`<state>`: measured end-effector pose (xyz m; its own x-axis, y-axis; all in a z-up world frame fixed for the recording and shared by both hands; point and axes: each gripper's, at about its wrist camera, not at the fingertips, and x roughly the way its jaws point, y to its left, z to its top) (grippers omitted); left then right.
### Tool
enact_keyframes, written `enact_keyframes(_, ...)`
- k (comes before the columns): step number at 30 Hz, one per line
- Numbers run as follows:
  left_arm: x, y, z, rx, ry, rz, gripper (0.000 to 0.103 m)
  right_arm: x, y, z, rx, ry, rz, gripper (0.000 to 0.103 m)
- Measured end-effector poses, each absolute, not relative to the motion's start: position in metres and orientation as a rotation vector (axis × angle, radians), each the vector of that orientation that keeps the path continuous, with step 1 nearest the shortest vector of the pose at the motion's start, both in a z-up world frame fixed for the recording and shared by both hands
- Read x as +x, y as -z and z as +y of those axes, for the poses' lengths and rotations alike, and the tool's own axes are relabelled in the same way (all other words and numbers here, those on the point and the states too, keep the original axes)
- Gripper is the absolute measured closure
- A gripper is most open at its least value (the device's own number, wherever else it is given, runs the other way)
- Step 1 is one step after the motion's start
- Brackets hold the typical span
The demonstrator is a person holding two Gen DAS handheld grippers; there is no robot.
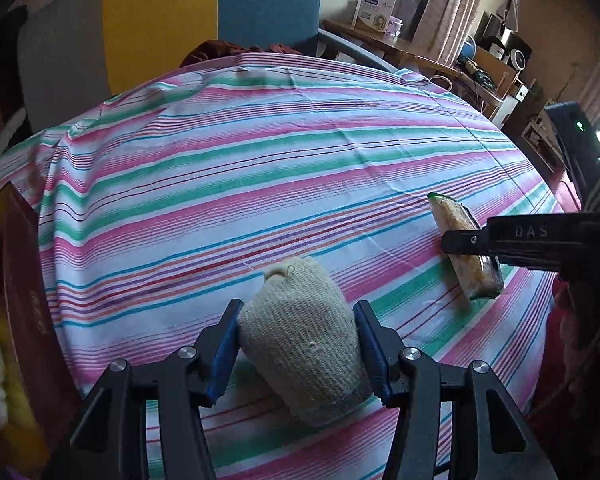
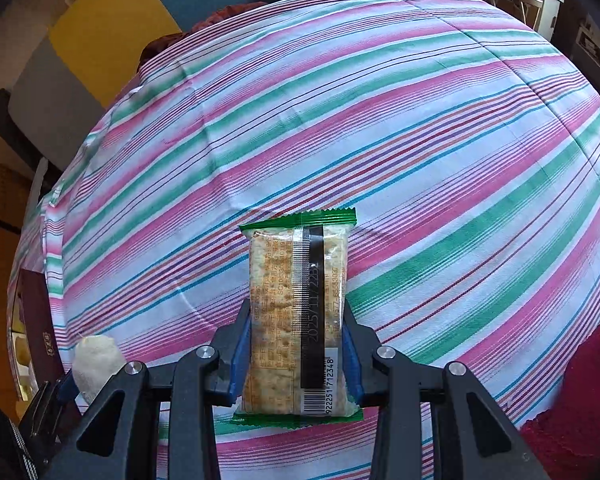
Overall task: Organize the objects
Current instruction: 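Carry the roll into the tray with the left tool and release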
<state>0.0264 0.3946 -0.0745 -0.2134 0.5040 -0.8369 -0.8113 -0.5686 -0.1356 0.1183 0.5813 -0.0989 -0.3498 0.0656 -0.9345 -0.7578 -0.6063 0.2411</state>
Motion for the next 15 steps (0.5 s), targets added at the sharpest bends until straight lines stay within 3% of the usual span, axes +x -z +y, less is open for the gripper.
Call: enact_keyframes(15,0.053,0.041,0.351,-0.969,-1.955,0.411,0.048,0.11,0.102,0.569,-1.412,-1.991,0.768,0.064)
